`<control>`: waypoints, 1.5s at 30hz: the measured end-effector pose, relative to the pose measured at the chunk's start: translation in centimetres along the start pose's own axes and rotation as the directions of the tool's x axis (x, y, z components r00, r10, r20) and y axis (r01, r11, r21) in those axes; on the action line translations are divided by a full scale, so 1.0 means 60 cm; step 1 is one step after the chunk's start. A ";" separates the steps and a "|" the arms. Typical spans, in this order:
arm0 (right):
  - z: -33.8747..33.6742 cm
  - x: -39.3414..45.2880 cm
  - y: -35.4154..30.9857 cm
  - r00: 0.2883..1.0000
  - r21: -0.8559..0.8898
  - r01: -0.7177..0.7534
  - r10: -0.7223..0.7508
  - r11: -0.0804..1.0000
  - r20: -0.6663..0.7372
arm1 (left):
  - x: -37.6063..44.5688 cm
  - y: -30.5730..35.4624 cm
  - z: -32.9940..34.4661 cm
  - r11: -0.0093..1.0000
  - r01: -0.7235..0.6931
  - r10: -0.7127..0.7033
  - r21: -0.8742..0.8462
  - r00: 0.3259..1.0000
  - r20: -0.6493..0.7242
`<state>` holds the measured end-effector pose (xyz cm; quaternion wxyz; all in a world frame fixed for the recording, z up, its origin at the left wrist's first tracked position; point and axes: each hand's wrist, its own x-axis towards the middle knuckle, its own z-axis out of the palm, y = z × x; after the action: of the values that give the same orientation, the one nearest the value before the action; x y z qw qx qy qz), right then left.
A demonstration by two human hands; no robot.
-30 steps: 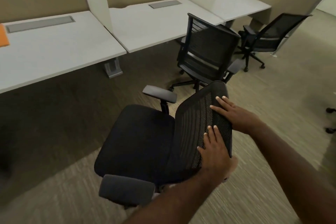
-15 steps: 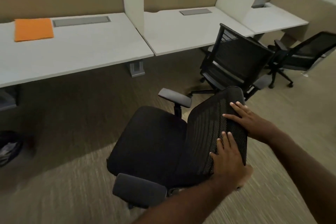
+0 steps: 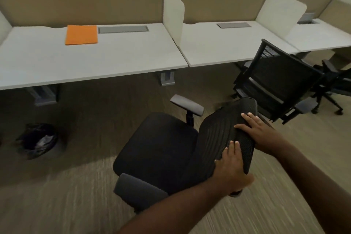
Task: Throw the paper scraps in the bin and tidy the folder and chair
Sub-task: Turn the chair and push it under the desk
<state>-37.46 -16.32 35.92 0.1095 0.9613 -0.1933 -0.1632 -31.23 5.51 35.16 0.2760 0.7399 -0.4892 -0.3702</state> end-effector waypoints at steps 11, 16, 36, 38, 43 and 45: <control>-0.067 0.109 -0.148 0.997 0.045 0.008 -0.004 0.999 -0.083 | -0.035 -0.140 -0.148 0.990 -0.015 0.031 0.141 0.993 -0.114; -0.092 0.152 -0.221 0.991 0.087 -0.008 0.019 0.996 -0.129 | -0.076 -0.198 -0.210 0.974 0.018 0.022 0.225 0.984 -0.177; -0.211 0.306 -0.477 0.890 0.365 0.443 -0.355 0.819 -0.285 | -0.243 -0.495 -0.504 0.837 0.459 -0.181 0.299 0.747 -0.640; -0.218 0.331 -0.469 0.900 0.360 0.398 -0.282 0.844 -0.333 | -0.242 -0.513 -0.521 0.834 0.484 -0.178 0.264 0.690 -0.702; -0.234 0.397 -0.492 0.932 0.418 0.211 -0.053 0.884 -0.359 | -0.224 -0.554 -0.596 0.854 0.460 -0.109 0.245 0.616 -0.780; -0.239 0.419 -0.505 0.943 0.438 0.174 -0.022 0.882 -0.331 | -0.217 -0.570 -0.623 0.861 0.443 -0.086 0.249 0.610 -0.788</control>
<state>-0.24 2.82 34.03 -0.1006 0.9817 -0.1569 0.0380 13.87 31.94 33.86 0.2281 0.9316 -0.2789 0.0479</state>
